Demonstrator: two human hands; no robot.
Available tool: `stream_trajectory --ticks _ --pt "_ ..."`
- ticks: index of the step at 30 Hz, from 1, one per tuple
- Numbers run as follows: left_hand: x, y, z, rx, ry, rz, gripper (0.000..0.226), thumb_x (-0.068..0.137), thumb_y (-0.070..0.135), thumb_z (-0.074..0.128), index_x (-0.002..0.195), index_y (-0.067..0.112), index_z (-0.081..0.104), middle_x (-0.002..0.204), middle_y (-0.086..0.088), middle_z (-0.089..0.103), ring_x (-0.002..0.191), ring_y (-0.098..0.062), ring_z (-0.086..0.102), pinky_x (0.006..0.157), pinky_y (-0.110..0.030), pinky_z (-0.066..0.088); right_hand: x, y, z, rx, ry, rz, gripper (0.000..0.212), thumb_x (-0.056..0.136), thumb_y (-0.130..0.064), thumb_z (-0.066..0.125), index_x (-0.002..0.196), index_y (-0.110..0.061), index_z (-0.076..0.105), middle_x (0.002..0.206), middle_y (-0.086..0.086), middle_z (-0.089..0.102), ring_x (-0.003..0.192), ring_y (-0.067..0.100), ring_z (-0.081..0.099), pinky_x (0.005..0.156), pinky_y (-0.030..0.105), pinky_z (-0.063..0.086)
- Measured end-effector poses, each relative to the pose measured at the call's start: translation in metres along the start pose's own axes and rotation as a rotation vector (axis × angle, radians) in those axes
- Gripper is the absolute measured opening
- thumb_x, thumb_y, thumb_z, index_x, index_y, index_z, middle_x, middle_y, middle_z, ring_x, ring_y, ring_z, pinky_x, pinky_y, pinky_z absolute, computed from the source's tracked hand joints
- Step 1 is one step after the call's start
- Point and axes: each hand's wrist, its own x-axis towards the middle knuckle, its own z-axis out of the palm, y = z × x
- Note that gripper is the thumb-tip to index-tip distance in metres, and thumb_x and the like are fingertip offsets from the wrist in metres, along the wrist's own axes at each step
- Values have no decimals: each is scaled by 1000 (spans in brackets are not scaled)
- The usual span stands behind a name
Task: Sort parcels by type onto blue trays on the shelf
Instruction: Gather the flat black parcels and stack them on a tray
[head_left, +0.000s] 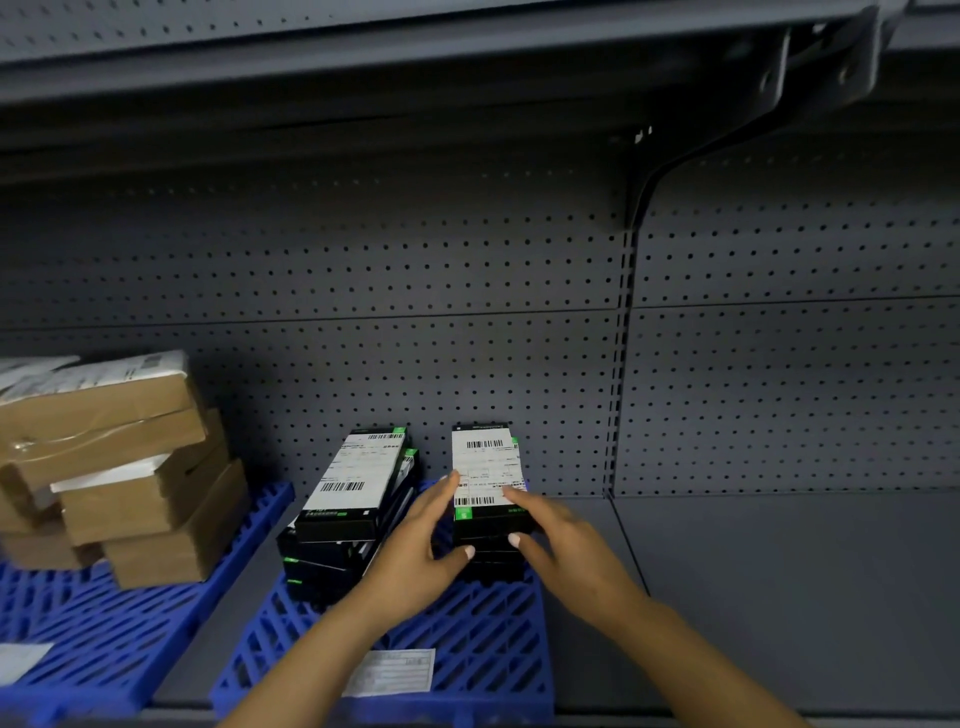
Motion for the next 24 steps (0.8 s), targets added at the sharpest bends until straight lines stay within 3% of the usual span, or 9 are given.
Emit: stream_trajectory --ticks 2,4,7,11,13,15,18,24 --pt "1 2 -1 -118 -21 -45 80 85 5 66 142 41 23 148 16 29 127 19 27 106 -10 26 -1 -1 5 -2 33 -3 51 97 -24 50 144 -29 32 143 -5 41 124 5 41 96 8 30" --pt "3 4 -1 -245 -33 -110 73 86 3 64 140 40 31 133 24 42 111 24 40 88 -3 38 -2 0 9 -11 73 -11 51 97 -25 51 144 -28 33 143 -4 42 125 7 42 98 12 32" --pt "5 8 2 -279 -11 -107 65 88 15 65 141 33 32 120 33 41 109 22 37 76 4 34 -3 1 12 -9 95 -25 51 96 -25 53 143 -27 34 142 -5 44 124 6 44 97 10 32" --pt "6 12 0 -262 -16 -88 64 90 12 62 141 28 27 122 32 37 104 34 34 81 5 32 0 0 6 41 44 -15 51 95 -28 54 142 -32 35 138 -4 49 119 5 49 96 16 41" --pt "7 14 -4 -256 -50 -84 69 87 22 64 144 29 27 136 26 38 124 19 33 97 -3 31 1 -2 3 11 21 -11 50 95 -30 54 141 -30 35 134 -2 53 114 7 52 91 17 43" --pt "9 13 -9 -225 -80 -66 76 81 39 64 147 31 27 147 18 35 134 6 29 113 -21 26 6 -5 0 -57 12 -9 47 95 -33 53 139 -27 37 130 1 56 110 12 56 87 22 47" --pt "9 12 -13 -211 -91 -62 72 82 41 62 146 34 30 145 17 40 133 5 34 115 -32 28 14 -10 -4 -197 -14 6 47 95 -36 51 139 -25 36 121 6 58 104 18 57 82 28 48" --pt "5 11 -6 -73 -7 42 59 90 30 60 142 38 34 143 25 33 128 21 25 102 -2 20 14 -10 -4 -346 -96 -4 50 98 -39 43 143 -23 28 130 11 52 109 24 55 86 34 48"
